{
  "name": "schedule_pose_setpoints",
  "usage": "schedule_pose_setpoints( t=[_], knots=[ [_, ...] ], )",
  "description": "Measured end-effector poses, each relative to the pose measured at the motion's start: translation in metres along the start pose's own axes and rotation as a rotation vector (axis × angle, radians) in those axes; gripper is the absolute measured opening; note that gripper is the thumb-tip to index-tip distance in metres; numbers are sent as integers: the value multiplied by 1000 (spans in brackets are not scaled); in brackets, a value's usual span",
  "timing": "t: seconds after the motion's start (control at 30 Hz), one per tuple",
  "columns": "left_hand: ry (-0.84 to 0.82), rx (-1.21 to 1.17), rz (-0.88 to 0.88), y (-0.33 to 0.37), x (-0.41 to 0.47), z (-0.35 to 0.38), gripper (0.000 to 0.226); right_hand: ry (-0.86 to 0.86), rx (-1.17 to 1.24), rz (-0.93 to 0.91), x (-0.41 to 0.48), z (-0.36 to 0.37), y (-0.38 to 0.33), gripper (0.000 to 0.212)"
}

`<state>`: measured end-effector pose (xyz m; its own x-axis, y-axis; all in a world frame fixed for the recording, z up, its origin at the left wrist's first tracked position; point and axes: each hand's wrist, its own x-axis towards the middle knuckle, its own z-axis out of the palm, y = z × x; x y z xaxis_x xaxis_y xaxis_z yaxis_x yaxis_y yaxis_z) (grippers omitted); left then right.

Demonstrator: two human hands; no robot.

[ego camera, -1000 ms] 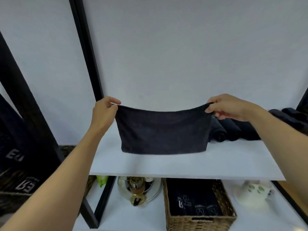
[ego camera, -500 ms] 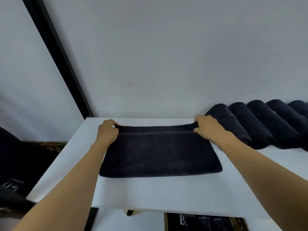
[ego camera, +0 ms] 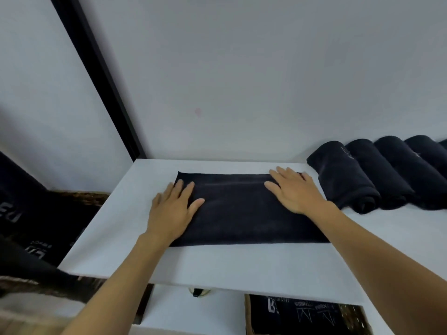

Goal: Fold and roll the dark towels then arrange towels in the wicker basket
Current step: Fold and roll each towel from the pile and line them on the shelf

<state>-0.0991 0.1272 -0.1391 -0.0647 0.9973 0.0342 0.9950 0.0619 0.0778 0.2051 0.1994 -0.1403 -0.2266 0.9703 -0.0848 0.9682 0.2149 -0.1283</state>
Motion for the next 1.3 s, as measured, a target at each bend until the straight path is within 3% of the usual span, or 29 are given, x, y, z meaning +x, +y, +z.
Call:
schedule_pose_setpoints(
  t=[0.07,0.1,0.2,0.27,0.43,0.53,0.6,0.67,0.73,0.83,0.93,0.97,1.03,1.1,1.17,1.23,1.3],
  knots=[
    [100,75,-154,-2,-20,-9,68,15,-13,50,0,-5,0,68],
    [72,10,-199,-2,-28,-14,67,16,-30,66,0,-10,-1,70],
    [-141,-394,-193,-8,-24,-30,64,-12,-17,113,-2,-30,-5,66],
    [-227,-420,-145,-16,-2,-39,62,-109,74,146,-8,-45,-8,50],
    [223,-86,-77,-16,51,-53,49,-421,523,266,-50,-57,-28,27],
    [269,-249,247,10,20,-44,32,-572,703,264,-80,-45,-45,32],
    [176,-433,506,23,-29,-29,21,-532,724,245,-94,-32,-56,44],
    [36,-465,625,22,-76,-20,35,-458,655,229,-103,-25,-61,48],
    [-48,-397,654,12,-107,-12,62,-419,541,212,-116,-27,-65,45],
    [89,-81,741,-3,-129,0,80,-256,276,193,-132,-32,-71,53],
    [222,-80,757,-9,-138,4,59,60,167,-64,-146,-28,-78,57],
    [238,-126,746,-11,-139,3,55,97,245,-193,-153,-26,-82,54],
    [270,-191,725,-16,-141,-1,44,2,298,-360,-169,-20,-89,58],
    [251,-292,664,-20,-140,-6,31,-44,78,-383,-178,-6,-95,67],
    [152,-432,553,-22,-138,-12,26,90,-15,-393,-180,8,-95,53],
    [91,-559,484,-23,-132,-22,20,165,113,-380,-178,8,-96,30],
    [33,-673,419,-23,-124,-34,10,122,329,-310,-172,1,-95,16]
  ],
)
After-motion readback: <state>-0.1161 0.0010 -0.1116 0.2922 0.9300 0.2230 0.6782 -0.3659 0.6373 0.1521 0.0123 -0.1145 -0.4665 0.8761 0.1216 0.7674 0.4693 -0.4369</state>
